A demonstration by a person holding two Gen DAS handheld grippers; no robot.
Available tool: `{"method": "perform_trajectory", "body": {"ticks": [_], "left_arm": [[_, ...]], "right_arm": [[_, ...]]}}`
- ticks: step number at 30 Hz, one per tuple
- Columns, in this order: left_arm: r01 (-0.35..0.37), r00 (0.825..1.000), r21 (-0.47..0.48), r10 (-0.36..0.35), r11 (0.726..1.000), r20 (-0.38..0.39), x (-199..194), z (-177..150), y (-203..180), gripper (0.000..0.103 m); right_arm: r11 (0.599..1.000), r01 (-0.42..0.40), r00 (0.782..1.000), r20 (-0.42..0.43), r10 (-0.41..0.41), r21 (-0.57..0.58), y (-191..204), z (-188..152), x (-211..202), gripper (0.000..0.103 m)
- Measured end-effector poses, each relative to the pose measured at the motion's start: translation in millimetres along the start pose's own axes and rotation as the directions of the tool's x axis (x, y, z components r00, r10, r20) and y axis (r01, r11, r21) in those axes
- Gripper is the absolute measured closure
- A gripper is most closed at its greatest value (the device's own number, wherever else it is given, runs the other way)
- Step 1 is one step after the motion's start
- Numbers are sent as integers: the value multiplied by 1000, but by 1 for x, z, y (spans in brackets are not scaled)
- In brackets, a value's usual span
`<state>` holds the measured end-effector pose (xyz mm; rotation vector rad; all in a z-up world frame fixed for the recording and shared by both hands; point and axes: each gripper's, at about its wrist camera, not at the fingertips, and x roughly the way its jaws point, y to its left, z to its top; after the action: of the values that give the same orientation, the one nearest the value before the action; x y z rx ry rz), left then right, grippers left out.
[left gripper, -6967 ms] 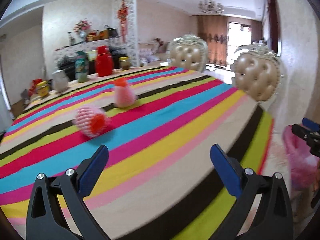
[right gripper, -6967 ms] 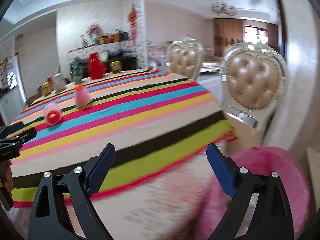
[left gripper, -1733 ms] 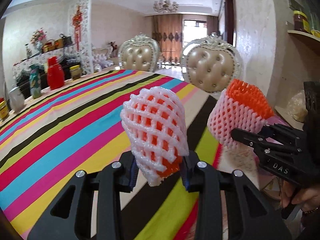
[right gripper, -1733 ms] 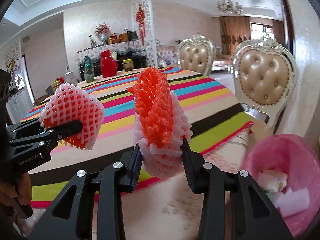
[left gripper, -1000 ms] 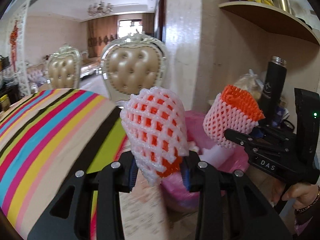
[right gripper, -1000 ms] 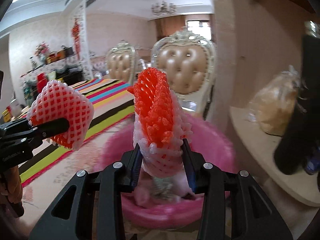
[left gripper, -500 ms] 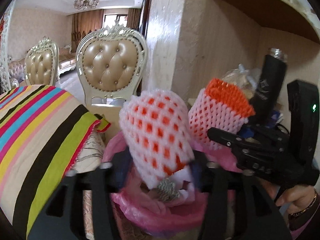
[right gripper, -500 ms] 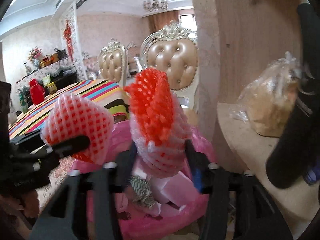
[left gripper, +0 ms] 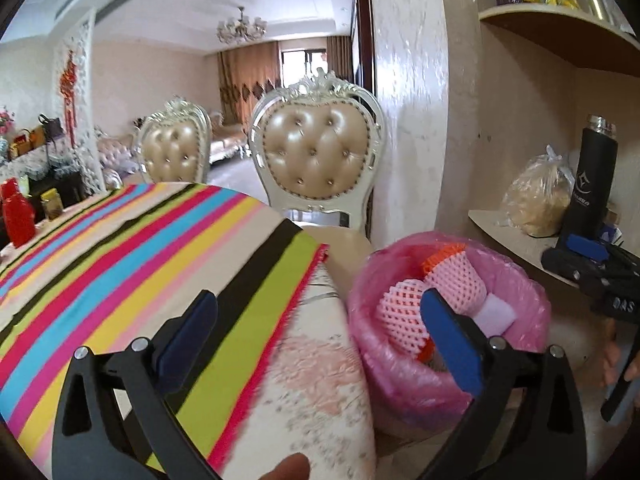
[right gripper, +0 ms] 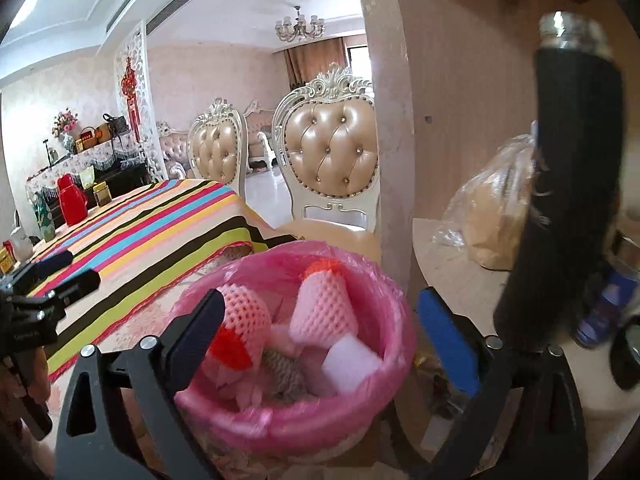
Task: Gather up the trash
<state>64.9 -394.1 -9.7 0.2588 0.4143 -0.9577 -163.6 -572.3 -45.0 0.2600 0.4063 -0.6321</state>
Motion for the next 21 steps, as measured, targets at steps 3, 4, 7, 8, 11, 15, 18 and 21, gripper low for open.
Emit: {"method": "perform_trajectory", "body": {"ticks": [3,4,7,8,11,15,18,21], "left_arm": [[2,1000,21,-2,1000,3,-19,-5,0,5],[-9,1000,32,9,999,4,-26,-7,-1,5],[-10,1000,48,9,999,23,-47,-17,-1,5],[-10,1000,49,9,999,24,-53,-21,0,5],[30,1000,23,-30,999,8,-66,-30,5,5],[57,998,-3,-57,998,3,-77,-39,11,5],[71,997,14,-71,997,5,-81,-45,12,5],[86,996,12,-86,996,8,-84,-51,14,5]], "right_arm": [[999,46,999,7,-46,-21,12,-6,-21,11],[998,51,999,12,-50,-23,16,-8,-28,11],[998,61,998,25,-60,-21,28,-13,-47,11],[998,63,998,23,-63,-18,33,-16,-53,11],[996,79,997,14,-78,-31,48,-24,-66,11],[991,120,993,19,-119,-66,63,-34,-83,11],[986,143,990,11,-143,-89,69,-43,-94,11],[983,160,987,15,-159,-95,74,-50,-106,11]]}}
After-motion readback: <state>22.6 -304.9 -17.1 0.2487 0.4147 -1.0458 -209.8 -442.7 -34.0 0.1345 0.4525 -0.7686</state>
